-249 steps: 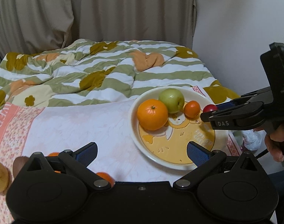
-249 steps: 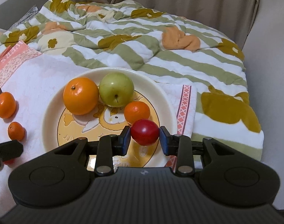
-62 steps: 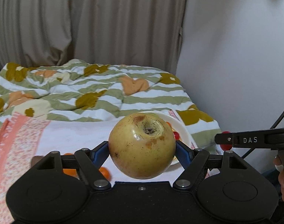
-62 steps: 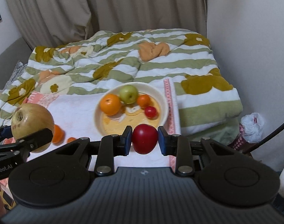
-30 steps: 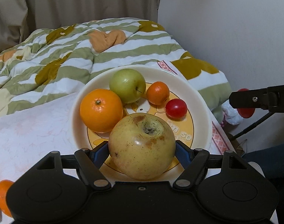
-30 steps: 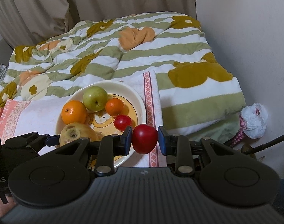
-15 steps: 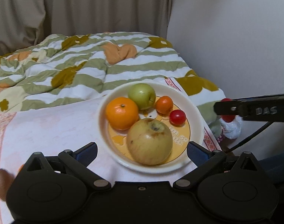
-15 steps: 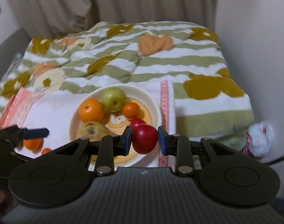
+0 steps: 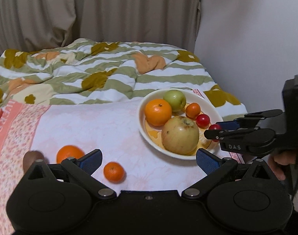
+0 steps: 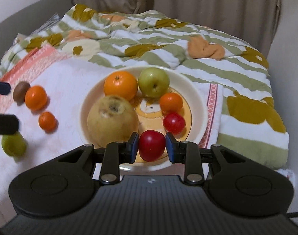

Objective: Organize fruits
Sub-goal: 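Open the left gripper to drop the pear while the right gripper releases the tomato, then move both grippers back toward the brown kiwi and green apple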

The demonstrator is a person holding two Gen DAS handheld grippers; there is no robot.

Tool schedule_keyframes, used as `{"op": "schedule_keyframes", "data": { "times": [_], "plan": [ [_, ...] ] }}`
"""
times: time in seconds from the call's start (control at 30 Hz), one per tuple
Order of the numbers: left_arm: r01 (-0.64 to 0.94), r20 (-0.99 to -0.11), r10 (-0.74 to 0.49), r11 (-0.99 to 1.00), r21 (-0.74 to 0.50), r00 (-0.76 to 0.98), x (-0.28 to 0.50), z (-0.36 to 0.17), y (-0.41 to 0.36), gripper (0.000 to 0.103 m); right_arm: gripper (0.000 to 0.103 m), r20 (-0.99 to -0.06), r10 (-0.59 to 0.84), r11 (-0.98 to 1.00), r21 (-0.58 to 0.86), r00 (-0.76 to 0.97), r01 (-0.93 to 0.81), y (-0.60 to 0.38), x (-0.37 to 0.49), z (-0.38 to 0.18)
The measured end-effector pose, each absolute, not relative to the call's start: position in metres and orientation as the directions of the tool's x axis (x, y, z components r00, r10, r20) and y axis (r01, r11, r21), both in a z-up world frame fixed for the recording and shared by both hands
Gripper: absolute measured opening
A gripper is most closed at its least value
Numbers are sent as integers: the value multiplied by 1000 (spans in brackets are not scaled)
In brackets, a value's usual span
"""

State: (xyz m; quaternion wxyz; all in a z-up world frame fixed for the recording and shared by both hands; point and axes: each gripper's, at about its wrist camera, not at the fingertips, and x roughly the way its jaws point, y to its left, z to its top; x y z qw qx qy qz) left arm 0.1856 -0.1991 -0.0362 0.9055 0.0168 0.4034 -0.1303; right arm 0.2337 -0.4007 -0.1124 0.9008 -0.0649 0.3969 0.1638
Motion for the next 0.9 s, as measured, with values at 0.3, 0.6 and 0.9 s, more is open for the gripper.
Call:
{"op": "schedule_keyframes", "data": {
  "times": [0.3, 0.6, 0.9],
  "plan": [
    [201, -725, -205, 975, -93, 657, 168, -35, -183, 103, 103, -690, 235, 943, -8, 685, -332, -409, 213, -107],
    [198, -704, -202, 976, -89, 681, 149, -24, -182, 103, 103, -691, 197, 961, -2, 695, -275, -412, 187, -87],
    [202, -651, -212, 975, -91, 729, 120, 4, -179, 103, 103, -668, 192, 970, 18, 719, -243, -408, 154, -44]
  ]
}}
